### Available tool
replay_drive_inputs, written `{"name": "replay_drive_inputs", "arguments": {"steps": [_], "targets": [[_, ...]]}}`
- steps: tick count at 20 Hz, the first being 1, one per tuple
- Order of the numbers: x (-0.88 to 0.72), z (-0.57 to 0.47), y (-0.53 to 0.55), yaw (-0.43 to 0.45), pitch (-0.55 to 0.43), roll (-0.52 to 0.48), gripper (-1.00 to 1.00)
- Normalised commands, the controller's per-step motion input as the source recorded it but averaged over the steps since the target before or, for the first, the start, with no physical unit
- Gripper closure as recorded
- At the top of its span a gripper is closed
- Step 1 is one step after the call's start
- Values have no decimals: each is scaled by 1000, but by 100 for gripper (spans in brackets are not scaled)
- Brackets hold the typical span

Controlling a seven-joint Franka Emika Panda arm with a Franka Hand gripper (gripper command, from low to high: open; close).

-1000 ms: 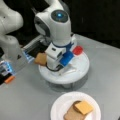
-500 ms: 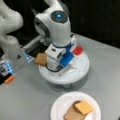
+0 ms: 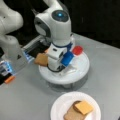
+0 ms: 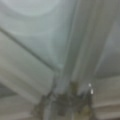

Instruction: Ingredient selection for cheeseburger or sandwich

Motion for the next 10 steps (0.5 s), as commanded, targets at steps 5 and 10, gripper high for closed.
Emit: {"name": "replay_drive_inputs", "arguments": {"steps": [5, 10], "targets": [[-373, -179, -23, 508, -318, -158, -100], [-350, -166, -145, 406, -265, -20, -100]]}}
